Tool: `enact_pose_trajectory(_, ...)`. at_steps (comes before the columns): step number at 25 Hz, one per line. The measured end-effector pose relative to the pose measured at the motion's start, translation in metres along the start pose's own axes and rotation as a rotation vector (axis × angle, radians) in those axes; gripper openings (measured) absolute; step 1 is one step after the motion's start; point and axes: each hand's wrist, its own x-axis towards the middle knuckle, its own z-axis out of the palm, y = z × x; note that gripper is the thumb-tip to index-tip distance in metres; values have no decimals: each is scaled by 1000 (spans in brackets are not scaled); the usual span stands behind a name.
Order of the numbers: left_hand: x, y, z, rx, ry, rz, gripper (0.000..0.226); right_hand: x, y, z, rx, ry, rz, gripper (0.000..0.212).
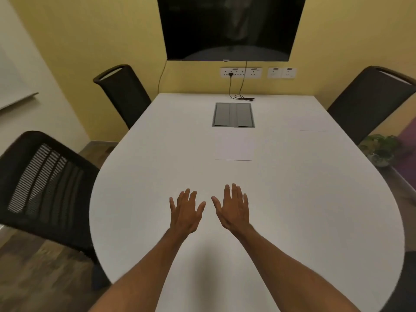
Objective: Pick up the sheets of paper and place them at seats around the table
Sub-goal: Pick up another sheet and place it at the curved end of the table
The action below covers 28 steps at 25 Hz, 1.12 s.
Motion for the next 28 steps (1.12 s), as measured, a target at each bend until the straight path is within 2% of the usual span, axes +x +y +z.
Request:
enact_pose_trajectory(11,148,5,7,-43,-80,146,59,116,-11,9,12,18,204,70)
enact_pose_trajectory(15,207,1,21,-163,-104,132,59,165,-12,21,18,14,284,70)
enact_pose_trajectory(19,249,0,44,-161,-151,151,59,208,-3,32,-4,-8,331,70)
enact_pose_trajectory(23,297,7,72,-100,-187,197,59,253,23,48,-16,-41,360,69)
enact_pose_trajectory(28,371,14,99,49,-293,335,62,309,67,68,-56,-59,443,66)
